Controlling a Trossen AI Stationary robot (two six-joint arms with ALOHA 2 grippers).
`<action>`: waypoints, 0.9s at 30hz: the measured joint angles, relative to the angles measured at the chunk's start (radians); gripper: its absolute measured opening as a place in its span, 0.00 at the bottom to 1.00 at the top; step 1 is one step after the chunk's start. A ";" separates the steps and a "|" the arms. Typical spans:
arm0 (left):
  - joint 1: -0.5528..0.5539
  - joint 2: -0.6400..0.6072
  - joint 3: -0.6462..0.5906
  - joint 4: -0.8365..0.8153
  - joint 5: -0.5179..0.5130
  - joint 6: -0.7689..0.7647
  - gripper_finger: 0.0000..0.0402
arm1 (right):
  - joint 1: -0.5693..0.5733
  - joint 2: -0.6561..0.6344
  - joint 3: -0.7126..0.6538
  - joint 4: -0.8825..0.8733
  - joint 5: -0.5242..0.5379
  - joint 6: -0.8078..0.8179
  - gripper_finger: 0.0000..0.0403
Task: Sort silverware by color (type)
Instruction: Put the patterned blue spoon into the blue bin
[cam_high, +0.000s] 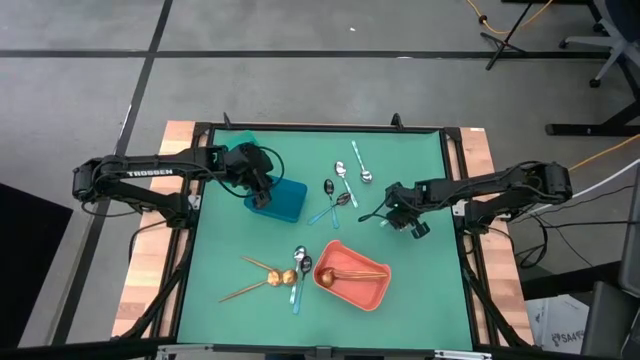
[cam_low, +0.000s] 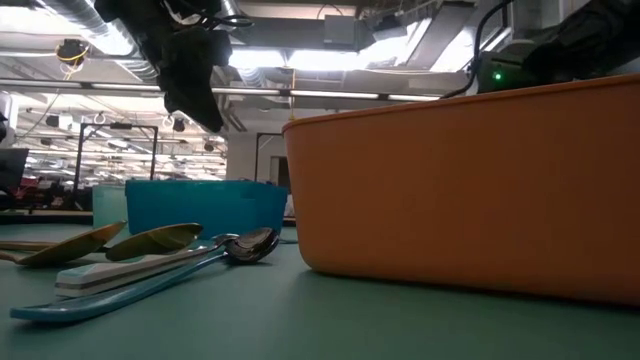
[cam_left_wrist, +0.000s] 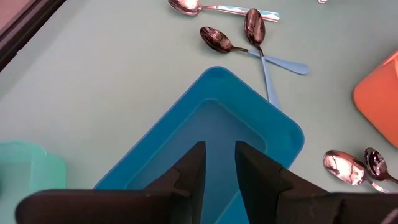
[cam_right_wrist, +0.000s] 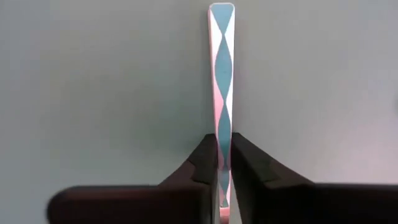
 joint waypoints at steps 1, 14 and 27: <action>0.000 0.000 0.000 0.000 0.000 0.000 0.20 | 0.000 0.000 0.000 0.000 0.000 0.000 0.05; 0.000 0.000 0.000 0.000 0.000 -0.023 0.20 | 0.000 0.011 0.086 -0.076 -0.013 0.002 0.01; 0.000 -0.001 -0.001 0.000 0.006 -0.026 0.20 | 0.000 0.006 0.386 0.017 -0.010 0.059 0.01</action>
